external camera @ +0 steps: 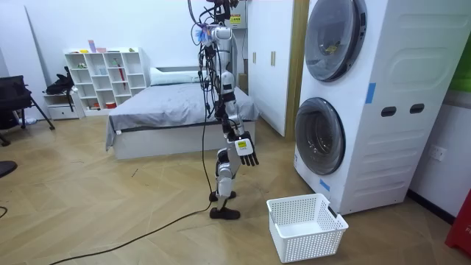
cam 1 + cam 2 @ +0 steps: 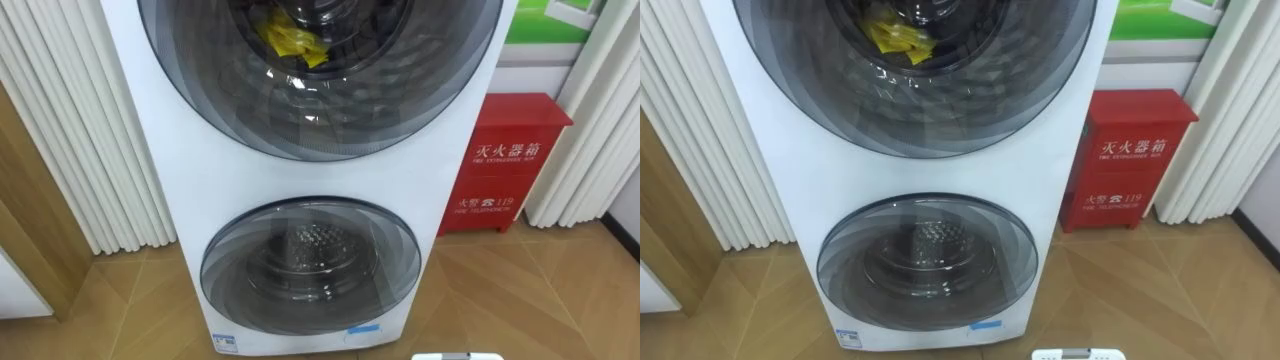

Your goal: Pick clothes from washing machine

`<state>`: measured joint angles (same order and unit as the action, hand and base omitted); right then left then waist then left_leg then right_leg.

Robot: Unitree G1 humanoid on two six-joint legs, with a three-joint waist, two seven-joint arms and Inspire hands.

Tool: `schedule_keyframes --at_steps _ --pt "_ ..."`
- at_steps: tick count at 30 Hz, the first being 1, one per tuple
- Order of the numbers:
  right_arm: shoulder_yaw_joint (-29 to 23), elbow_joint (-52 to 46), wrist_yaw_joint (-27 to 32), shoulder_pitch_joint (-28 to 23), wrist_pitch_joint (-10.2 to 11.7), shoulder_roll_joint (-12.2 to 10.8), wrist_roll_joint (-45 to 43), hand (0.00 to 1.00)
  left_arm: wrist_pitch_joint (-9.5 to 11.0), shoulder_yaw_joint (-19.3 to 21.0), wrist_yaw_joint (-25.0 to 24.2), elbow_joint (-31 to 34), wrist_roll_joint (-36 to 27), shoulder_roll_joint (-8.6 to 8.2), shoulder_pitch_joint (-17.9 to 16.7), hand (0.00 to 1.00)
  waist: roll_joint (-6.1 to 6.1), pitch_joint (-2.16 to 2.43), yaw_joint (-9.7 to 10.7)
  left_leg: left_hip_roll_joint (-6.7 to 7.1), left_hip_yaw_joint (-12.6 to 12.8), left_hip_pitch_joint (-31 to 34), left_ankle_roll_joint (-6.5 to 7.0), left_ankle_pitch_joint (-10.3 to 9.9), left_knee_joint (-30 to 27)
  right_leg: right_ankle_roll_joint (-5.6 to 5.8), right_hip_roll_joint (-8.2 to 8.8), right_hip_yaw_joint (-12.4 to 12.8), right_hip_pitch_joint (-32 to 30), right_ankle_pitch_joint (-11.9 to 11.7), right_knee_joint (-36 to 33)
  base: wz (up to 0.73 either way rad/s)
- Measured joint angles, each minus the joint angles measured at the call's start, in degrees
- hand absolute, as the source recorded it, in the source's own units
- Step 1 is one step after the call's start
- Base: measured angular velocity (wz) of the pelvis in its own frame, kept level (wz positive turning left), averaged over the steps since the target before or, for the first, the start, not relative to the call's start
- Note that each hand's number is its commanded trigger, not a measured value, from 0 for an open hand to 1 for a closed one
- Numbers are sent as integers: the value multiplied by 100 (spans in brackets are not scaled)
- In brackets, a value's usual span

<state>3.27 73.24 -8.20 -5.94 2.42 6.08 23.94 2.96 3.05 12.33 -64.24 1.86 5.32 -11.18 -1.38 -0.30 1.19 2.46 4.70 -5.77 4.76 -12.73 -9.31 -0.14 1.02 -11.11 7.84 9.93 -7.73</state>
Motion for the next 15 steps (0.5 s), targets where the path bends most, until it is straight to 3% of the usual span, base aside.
schedule_keyframes --at_steps 7,8,15 --pt "-1 34 8 39 -2 0 38 0 0 0 89 -1 4 0 -13 0 -9 2 1 1 -4 -11 0 0 0 0 0 -3 13 0 1 0" --pt "-1 40 14 39 -3 0 55 0 0 3 110 -8 3 1 -14 0 -32 -26 -5 0 -2 -20 0 0 1 0 0 -4 16 0 -1 0" --pt "-19 48 94 35 -9 -7 74 0 0 14 110 -12 4 1 -17 0 -26 -15 -3 0 5 -59 1 0 15 0 1 -7 37 0 -2 0"
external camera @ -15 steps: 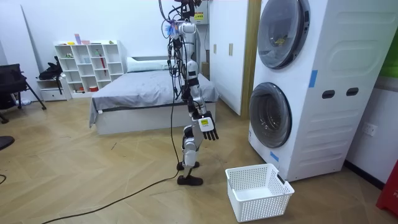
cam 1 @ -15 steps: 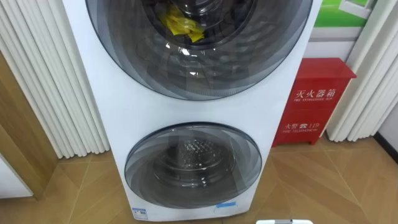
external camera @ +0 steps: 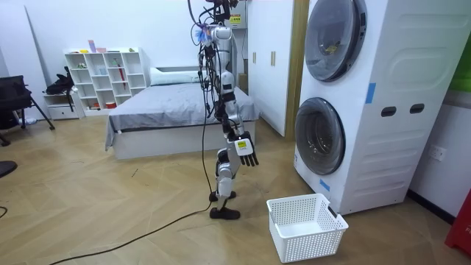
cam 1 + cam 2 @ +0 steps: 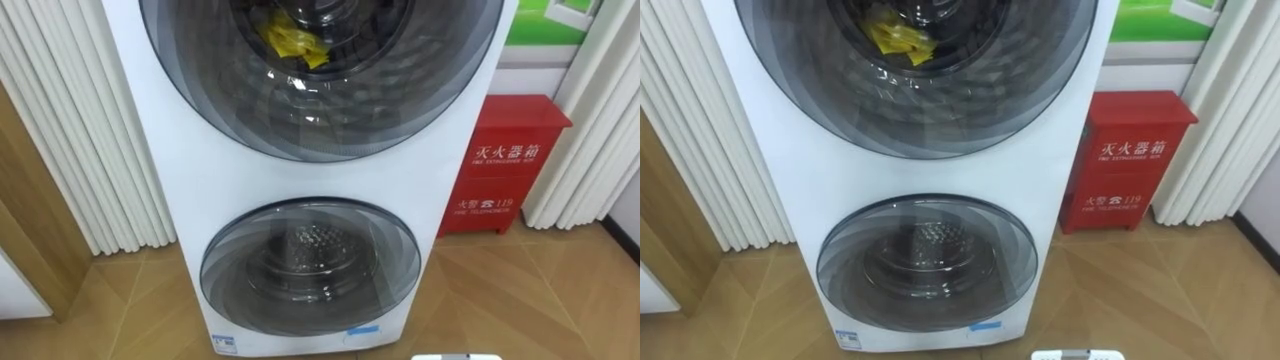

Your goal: Pick clothes from washing machine

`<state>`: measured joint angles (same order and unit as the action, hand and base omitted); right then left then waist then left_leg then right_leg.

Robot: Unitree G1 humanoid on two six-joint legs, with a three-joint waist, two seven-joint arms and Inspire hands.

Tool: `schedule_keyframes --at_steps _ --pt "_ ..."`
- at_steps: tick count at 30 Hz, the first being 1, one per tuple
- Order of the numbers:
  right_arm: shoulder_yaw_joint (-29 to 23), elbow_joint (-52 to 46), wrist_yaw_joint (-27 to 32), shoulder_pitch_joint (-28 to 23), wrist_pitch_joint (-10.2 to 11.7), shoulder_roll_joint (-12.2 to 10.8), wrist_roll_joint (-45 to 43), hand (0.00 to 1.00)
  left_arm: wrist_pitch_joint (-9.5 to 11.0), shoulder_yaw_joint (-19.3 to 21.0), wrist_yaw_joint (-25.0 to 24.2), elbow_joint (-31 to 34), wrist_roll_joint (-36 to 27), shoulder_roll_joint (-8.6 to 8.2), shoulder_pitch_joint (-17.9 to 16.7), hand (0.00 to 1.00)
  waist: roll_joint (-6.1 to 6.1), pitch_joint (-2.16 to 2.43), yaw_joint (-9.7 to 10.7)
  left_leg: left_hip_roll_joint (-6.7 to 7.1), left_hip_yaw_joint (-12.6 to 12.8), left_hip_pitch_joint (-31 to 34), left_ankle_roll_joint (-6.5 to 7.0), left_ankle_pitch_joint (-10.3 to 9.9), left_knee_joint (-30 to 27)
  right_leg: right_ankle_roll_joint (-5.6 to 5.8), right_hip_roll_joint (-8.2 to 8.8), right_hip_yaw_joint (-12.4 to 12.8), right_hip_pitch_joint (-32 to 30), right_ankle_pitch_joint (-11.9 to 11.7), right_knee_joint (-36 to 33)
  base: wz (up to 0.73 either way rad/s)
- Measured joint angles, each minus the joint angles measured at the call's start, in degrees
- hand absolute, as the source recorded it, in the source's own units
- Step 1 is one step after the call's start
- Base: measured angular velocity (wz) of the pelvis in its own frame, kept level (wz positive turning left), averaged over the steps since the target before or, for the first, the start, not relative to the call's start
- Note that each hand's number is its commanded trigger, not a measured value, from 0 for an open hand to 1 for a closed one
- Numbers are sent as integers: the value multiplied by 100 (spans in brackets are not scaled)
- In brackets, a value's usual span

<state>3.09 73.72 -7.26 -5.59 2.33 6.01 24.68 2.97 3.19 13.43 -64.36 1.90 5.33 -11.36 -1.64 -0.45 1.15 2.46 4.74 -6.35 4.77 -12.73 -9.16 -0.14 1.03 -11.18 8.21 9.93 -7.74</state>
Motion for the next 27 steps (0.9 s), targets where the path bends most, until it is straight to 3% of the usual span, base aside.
schedule_keyframes --at_steps 3,5,7,9,11,13,19,22,24,27 --pt "-79 0 45 12 -69 3 -2 0 -2 38 -71 1 -1 2 -26 0 -22 0 -2 -1 -2 -77 0 0 11 0 -1 -2 77 0 0 0" --pt "-233 -144 98 61 -192 23 -59 0 -4 133 -216 8 21 4 -18 0 -21 33 -39 0 0 -112 1 0 40 0 3 9 86 0 -6 -3" --pt "-515 -567 161 149 -358 113 -74 0 -13 241 -297 7 70 11 -23 0 -57 15 -1 8 6 -129 6 3 40 1 6 13 104 0 -18 -8" --pt "-743 -1030 329 388 -363 244 2 0 -14 272 -327 42 109 44 -9 0 -95 5 -4 8 48 -143 7 4 27 1 14 -3 114 0 -21 -9" --pt "-975 -1399 456 1005 -283 492 5 0 -15 368 -401 38 158 98 53 0 -138 -8 -6 13 69 -126 8 4 -19 2 17 -1 108 -1 -18 -3" --pt "-1099 -1885 666 1389 -282 650 11 0 -27 331 -425 42 156 162 84 0 -132 5 -48 9 67 -105 7 4 -39 2 17 -10 84 -1 -36 0" --pt "-1128 -2947 912 2213 -226 986 11 0 -367 338 -541 98 231 255 97 0 -235 13 -164 6 -38 -42 3 6 -47 2 6 -73 80 -1 -16 10" --pt "-1128 -2941 1080 2629 -269 1020 140 0 -510 334 -541 161 342 286 75 0 -309 8 -196 11 -79 -9 5 11 -76 2 18 -139 40 -1 -10 10" --pt "-1128 -2985 1161 2829 -326 1036 193 0 -570 342 -541 271 481 317 37 0 -360 39 -249 8 -79 86 5 12 -90 2 20 -116 -50 0 -11 2" --pt "-1132 -3019 1165 3231 -448 1193 215 0 -692 363 -541 290 516 354 57 0 -387 47 -260 19 -112 163 6 14 -111 2 30 -156 -94 0 -14 7"
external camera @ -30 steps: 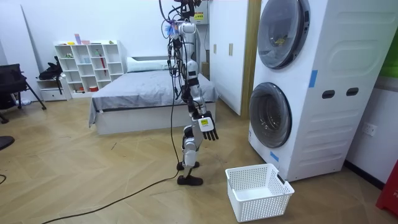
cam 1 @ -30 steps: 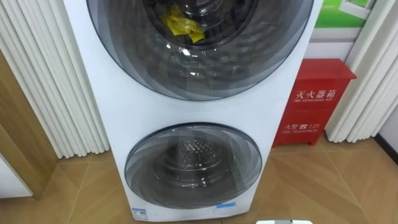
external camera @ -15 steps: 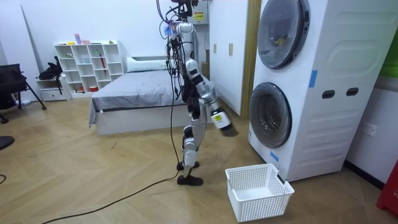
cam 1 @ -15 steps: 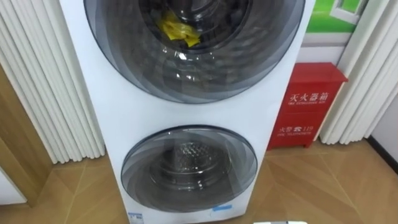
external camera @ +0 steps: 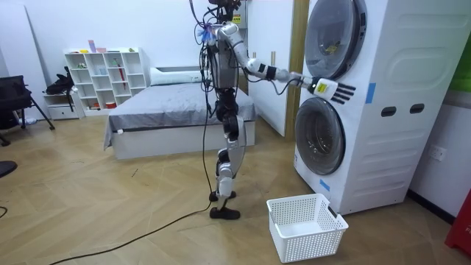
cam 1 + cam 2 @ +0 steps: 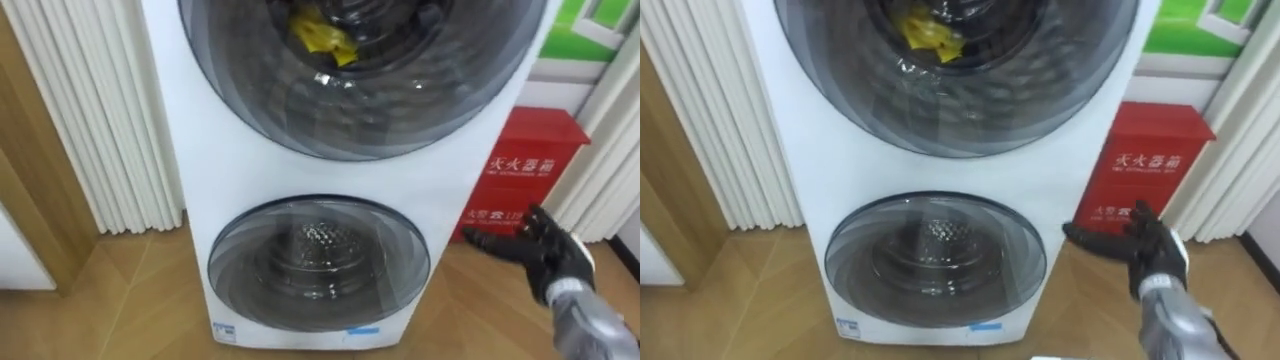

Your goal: Pick clothes from washing machine

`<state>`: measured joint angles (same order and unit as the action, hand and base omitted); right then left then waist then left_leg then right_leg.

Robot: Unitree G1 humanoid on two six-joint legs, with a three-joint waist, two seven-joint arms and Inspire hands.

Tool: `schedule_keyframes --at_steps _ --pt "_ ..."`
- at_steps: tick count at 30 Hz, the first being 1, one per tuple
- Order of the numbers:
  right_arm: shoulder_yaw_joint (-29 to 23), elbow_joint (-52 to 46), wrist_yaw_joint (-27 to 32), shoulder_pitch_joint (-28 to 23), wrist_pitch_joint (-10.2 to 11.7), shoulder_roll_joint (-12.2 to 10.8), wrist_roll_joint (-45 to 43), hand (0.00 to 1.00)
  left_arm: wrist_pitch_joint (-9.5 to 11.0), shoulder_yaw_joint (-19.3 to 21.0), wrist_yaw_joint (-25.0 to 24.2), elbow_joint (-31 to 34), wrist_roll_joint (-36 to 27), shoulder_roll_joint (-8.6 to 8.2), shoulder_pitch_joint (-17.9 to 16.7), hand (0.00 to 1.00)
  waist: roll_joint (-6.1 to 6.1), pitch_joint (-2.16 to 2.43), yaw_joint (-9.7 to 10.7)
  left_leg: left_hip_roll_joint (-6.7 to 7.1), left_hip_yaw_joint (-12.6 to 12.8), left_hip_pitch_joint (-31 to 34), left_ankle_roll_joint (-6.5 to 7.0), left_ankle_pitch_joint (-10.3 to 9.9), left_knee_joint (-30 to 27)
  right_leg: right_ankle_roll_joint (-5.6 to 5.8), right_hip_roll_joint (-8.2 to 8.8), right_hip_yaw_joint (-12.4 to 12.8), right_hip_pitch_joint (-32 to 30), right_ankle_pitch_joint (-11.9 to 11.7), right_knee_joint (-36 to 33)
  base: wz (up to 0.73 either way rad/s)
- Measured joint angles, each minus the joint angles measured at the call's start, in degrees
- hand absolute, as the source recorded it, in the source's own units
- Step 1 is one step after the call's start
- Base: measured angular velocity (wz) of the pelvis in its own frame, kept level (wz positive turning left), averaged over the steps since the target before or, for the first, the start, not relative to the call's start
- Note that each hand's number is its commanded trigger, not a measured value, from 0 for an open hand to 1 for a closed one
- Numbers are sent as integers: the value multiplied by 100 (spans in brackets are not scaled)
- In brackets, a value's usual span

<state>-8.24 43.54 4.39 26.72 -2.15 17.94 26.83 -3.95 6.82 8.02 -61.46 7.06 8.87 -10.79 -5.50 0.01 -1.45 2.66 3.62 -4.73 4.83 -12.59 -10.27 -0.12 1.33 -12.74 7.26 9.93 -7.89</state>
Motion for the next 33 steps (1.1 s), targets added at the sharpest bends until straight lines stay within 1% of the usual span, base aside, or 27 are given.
schedule_keyframes --at_steps 2,3,5,6,10,12,13,14,15,16,17,18,19,20,21,22,23,24,25,26,28,31,33 --pt "0 -22 24 219 -1 216 9 0 -82 2 0 34 7 92 4 0 -29 21 -28 1 -64 -10 0 0 0 0 10 2 14 0 -11 11" --pt "0 -42 44 271 -1 260 8 0 -95 8 0 55 8 117 4 0 -35 21 -36 -1 -72 -23 0 0 1 0 9 4 23 0 -15 6" --pt "28 -51 78 454 0 433 156 0 -115 12 4 73 9 171 -27 0 -45 15 -73 -4 -148 -159 0 0 9 0 1 4 93 0 -36 0" --pt "31 -51 82 500 0 473 175 0 -115 12 7 73 13 179 -28 0 -47 16 -81 -6 -146 -186 0 0 13 0 13 6 117 0 -37 0" --pt "264 -51 66 963 0 829 250 0 -116 6 23 129 200 218 -10 0 -89 4 -177 -16 -150 -178 -1 1 84 0 10 -5 94 0 -28 -11" --pt "264 -50 85 1145 -1 905 364 0 -137 -7 26 143 246 224 2 0 -109 6 -191 -20 -157 -186 -1 1 83 2 7 -9 92 2 -43 -5" --pt "264 -41 97 1279 -2 946 424 0 -189 -17 28 203 278 224 -3 0 -122 1 -193 -27 -193 -202 -1 1 83 9 -7 -26 80 6 -94 0" --pt "283 -38 90 1311 -8 1021 410 0 -209 -18 28 216 352 226 5 0 -139 -4 -213 -59 -295 -248 -2 2 92 15 -38 -74 -2 27 -268 -4" --pt "297 -3 79 1316 -34 1045 412 0 -210 -16 30 221 403 233 8 0 -136 -10 -211 -88 -394 -287 -3 3 101 15 -56 -101 -90 76 -450 -13" --pt "294 65 56 1334 -56 1045 366 0 -215 4 27 217 504 295 7 0 -170 -4 -246 -125 -683 -308 -4 3 96 -53 -176 -1 -303 240 -453 -38" --pt "293 66 47 1432 -127 1045 264 0 -218 131 23 221 693 338 17 0 -249 0 -328 -146 -793 -276 -28 -12 83 -295 -336 181 -626 27 -16 -39" --pt "291 63 52 1492 -161 1052 221 0 -227 216 18 220 824 325 -13 0 -283 15 -326 -161 -836 -267 -72 -39 69 -400 -378 159 -738 -397 19 -13" --pt "300 60 47 1506 -170 1106 211 0 -262 307 14 219 1018 279 -65 0 -237 35 -246 -231 -791 -270 -250 -96 -6 -433 -351 -86 -654 -494 -77 29" --pt "399 76 57 1511 -174 1158 211 0 -313 297 -12 237 1050 274 -66 0 -248 20 -195 -294 -491 -169 -515 -183 -121 -440 -303 30 -556 -499 -80 43" --pt "447 76 74 1512 -176 1190 211 0 -331 294 -23 243 1057 275 -46 0 -260 15 -182 -360 -344 -109 -558 -155 -52 -440 -283 164 -531 -499 -80 45" --pt "453 79 100 1527 -221 1268 213 0 -361 286 -26 305 1065 276 5 0 -285 5 -178 -516 -52 106 -526 57 153 -393 -239 330 -537 -471 -86 22" --pt "449 81 108 1593 -377 1293 213 0 -377 287 -25 361 1065 269 -55 0 -298 28 -219 -509 119 125 -423 210 71 -311 -198 320 -537 -432 -91 11" --pt "449 80 103 1665 -455 1297 201 0 -392 298 -25 365 1065 271 -94 0 -297 28 -202 -488 115 103 -421 211 67 -283 -181 289 -535 -414 -92 -11" --pt "436 79 94 1808 -545 1311 203 0 -471 328 -25 361 1066 280 -138 0 -297 26 -185 -451 116 104 -414 215 73 -255 -152 221 -551 -395 -83 -12" --pt "442 77 86 1955 -557 1311 188 0 -541 381 -25 361 1077 279 -182 0 -295 25 -185 -429 112 110 -407 219 74 -256 -137 143 -565 -395 -82 -12" --pt "485 75 106 2135 -557 1313 88 0 -589 424 -25 361 1110 290 -234 0 -292 24 -186 -417 91 108 -404 220 75 -260 -133 104 -551 -392 -82 1" --pt "541 75 323 2310 -727 1317 51 0 -616 425 -25 362 1105 292 -225 0 -292 25 -230 -413 59 132 -407 213 74 -285 -134 43 -535 -376 -94 7" --pt "545 40 374 2355 -777 1318 37 0 -680 418 -25 370 1107 289 -260 0 -274 34 -233 -398 45 162 -415 203 64 -296 -132 20 -540 -367 -99 2"
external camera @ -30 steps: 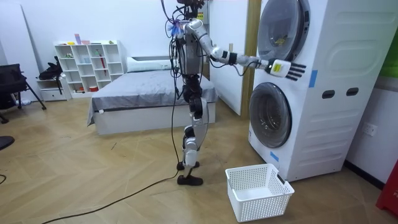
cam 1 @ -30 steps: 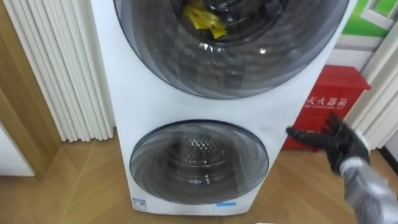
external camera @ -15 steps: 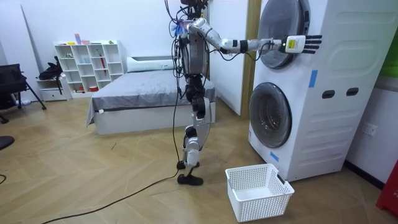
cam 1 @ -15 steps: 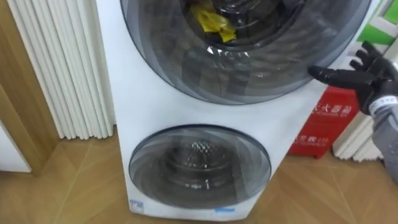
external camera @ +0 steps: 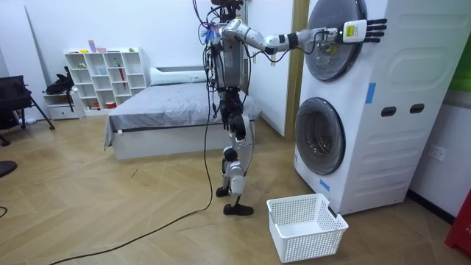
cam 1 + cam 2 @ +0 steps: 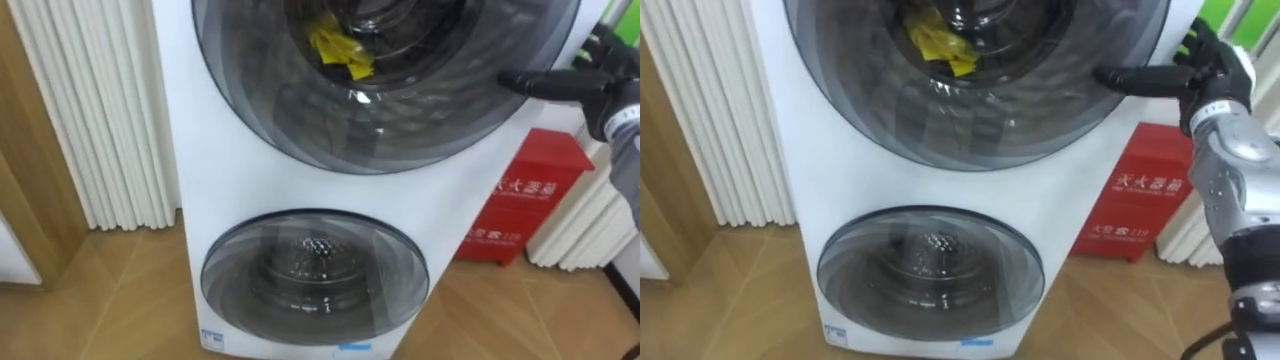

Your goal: Pick clothes from washing machine

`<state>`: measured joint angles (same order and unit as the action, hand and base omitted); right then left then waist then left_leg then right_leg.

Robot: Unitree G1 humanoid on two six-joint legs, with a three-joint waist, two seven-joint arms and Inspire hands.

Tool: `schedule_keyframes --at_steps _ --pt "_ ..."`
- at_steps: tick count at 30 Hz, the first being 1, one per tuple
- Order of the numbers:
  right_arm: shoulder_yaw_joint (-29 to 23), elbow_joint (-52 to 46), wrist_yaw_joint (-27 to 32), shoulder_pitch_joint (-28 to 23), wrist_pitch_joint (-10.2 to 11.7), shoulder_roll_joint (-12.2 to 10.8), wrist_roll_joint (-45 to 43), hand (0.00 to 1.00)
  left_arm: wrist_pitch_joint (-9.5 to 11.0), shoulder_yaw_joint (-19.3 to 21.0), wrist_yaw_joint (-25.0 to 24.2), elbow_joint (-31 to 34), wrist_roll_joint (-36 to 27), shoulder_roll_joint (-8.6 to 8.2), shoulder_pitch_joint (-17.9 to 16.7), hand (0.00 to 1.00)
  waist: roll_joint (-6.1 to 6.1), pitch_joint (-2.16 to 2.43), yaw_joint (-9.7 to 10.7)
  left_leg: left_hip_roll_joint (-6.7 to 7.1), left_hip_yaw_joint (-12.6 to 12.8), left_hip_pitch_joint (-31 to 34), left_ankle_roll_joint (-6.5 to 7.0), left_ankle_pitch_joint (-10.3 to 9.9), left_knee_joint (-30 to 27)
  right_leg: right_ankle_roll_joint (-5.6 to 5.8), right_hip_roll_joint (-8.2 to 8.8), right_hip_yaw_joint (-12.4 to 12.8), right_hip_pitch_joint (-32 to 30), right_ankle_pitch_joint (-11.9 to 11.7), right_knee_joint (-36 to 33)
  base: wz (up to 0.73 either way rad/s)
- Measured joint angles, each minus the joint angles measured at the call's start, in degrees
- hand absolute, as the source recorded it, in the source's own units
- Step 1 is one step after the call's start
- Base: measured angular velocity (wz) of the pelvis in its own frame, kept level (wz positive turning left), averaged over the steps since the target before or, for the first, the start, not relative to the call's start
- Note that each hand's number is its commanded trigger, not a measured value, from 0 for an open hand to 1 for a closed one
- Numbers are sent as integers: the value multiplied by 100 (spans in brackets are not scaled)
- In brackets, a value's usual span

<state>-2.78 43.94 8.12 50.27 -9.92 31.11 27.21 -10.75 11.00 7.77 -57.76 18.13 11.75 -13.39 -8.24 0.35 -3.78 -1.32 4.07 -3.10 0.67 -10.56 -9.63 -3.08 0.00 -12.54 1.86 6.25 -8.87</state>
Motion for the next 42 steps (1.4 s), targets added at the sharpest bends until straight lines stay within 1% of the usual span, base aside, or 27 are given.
schedule_keyframes --at_steps 2,3,4,5,7,10,12,15,17,18,20,22,23,24,25,26,27,28,29,30,31,32,33,35,37,38,42 --pt "83 -246 130 6 -126 0 2 0 -115 -17 1 40 -13 0 -62 0 46 37 17 3 -8 3 -12 2 -3 -19 -9 -10 -4 22 -2 0" --pt "136 -320 172 6 -155 3 2 0 -142 -35 1 40 -24 1 -66 0 64 47 28 2 -13 0 -18 6 -3 -21 -12 -16 -5 24 -3 0" --pt "206 -490 249 6 -236 4 -13 0 -173 -57 1 40 -50 1 -59 0 98 68 33 1 -9 -17 -28 16 -2 -36 -15 -12 -31 36 -31 -5" --pt "284 -617 293 6 -270 7 -70 0 -174 -62 3 50 -49 10 -35 0 110 71 49 -2 -1 -34 -40 25 3 -49 -13 -4 -78 66 -112 -8" --pt "405 -680 310 6 -270 7 -126 0 -166 -109 18 59 -49 28 -16 0 109 71 56 -14 8 -70 -53 35 4 -76 -21 -1 -81 89 -162 -11" --pt "451 -788 301 6 -278 7 -321 0 -129 -208 19 83 -52 18 76 0 96 64 58 -24 46 -108 -61 39 16 -95 -22 -2 -75 124 -190 -6" --pt "464 -968 306 1 -367 2 -341 0 -114 -237 20 115 -69 15 101 0 89 59 77 -29 54 -121 -63 40 21 -100 -25 14 -68 133 -191 -7" --pt "550 -1479 332 -243 -395 -3 -397 0 -106 -384 68 106 -175 33 139 0 50 37 65 -32 56 -223 -65 38 36 -101 -41 107 19 144 -179 -11" --pt "646 -2076 342 -438 -384 -45 -375 0 -68 -529 69 81 -173 38 159 0 0 8 29 -36 64 -263 -67 37 45 -103 -56 148 17 147 -175 -16" --pt "670 -2184 361 -475 -383 -49 -374 0 -62 -557 71 73 -173 40 171 0 -12 -3 26 -38 66 -264 -72 34 44 -103 -57 148 16 147 -175 -4" --pt "696 -2286 406 -492 -382 -167 -450 0 -44 -596 72 36 -175 39 183 0 -39 -12 17 -48 94 -270 -99 9 44 -100 -73 159 12 145 -176 -4" --pt "706 -2366 425 -502 -383 -243 -530 0 -46 -678 78 38 -169 43 170 0 -38 -13 16 -57 103 -267 -106 -12 44 -96 -85 161 10 140 -173 -2" --pt "708 -2516 430 -599 -367 -264 -586 0 -46 -695 79 38 -164 44 174 0 -35 -15 -6 -65 103 -264 -113 -21 44 -99 -98 160 17 137 -167 0" --pt "713 -2571 432 -654 -331 -284 -623 0 -46 -704 82 38 -163 44 174 0 -29 -19 -27 -69 103 -263 -117 -24 45 -104 -104 161 28 134 -167 0" --pt "702 -2645 515 -761 -241 -326 -636 0 -44 -799 116 42 -172 53 182 0 -1 -37 -66 -82 104 -264 -124 -28 42 -109 -111 148 41 132 -165 0" --pt "703 -2663 600 -783 -144 -378 -636 0 -40 -905 175 41 -182 50 193 0 7 -43 -79 -93 106 -260 -128 -30 40 -118 -119 145 40 128 -160 0" --pt "701 -2666 633 -783 -101 -408 -635 0 -36 -932 186 41 -181 43 205 0 28 -57 -84 -98 107 -256 -131 -31 37 -123 -123 145 40 126 -158 0" --pt "698 -2666 688 -785 0 -480 -664 0 -34 -980 204 41 -179 23 232 0 34 -55 -84 -102 107 -257 -133 -30 38 -129 -126 141 43 127 -154 0" --pt "668 -2667 735 -800 111 -601 -713 0 -20 -1023 228 41 -181 3 260 0 82 -68 -84 -104 107 -262 -133 -30 38 -130 -128 139 58 127 -141 0" --pt "632 -2671 744 -831 181 -665 -718 0 -11 -1024 243 42 -183 -10 278 0 99 -63 -84 -105 107 -264 -133 -30 39 -132 -130 131 74 125 -117 5" --pt "537 -2713 760 -938 319 -781 -716 0 1 -1022 291 55 -184 -36 292 0 137 -53 -91 -106 98 -289 -134 -30 49 -133 -133 113 115 118 -74 4" --pt "472 -2813 788 -1051 403 -891 -716 0 6 -1022 302 60 -183 -51 290 0 168 -42 -97 -106 100 -327 -134 -30 73 -134 -136 119 141 121 -71 0" --pt "444 -2886 794 -1108 417 -935 -726 0 5 -1022 302 67 -182 -58 290 0 182 -42 -97 -107 103 -342 -134 -30 90 -133 -139 121 149 124 -66 -3" --pt "358 -3047 819 -1305 537 -1113 -763 0 3 -1027 312 66 -181 -86 297 0 210 -40 -97 -107 116 -362 -134 -29 92 -134 -144 136 167 126 -50 -2" --pt "359 -3157 856 -1445 585 -1196 -843 0 -5 -1063 320 40 -182 -92 306 0 216 -39 -99 -107 125 -372 -134 -29 89 -133 -152 154 193 124 2 -5" --pt "359 -3164 870 -1494 644 -1253 -905 0 -10 -1073 324 39 -181 -95 309 0 220 -38 -99 -108 126 -371 -134 -29 88 -133 -155 159 194 124 10 -3" --pt "416 -3164 885 -1570 691 -1311 -1027 0 -11 -1074 329 39 -185 -121 301 0 270 -43 -131 -122 192 -422 -134 -29 94 -134 -169 213 201 125 17 -7"
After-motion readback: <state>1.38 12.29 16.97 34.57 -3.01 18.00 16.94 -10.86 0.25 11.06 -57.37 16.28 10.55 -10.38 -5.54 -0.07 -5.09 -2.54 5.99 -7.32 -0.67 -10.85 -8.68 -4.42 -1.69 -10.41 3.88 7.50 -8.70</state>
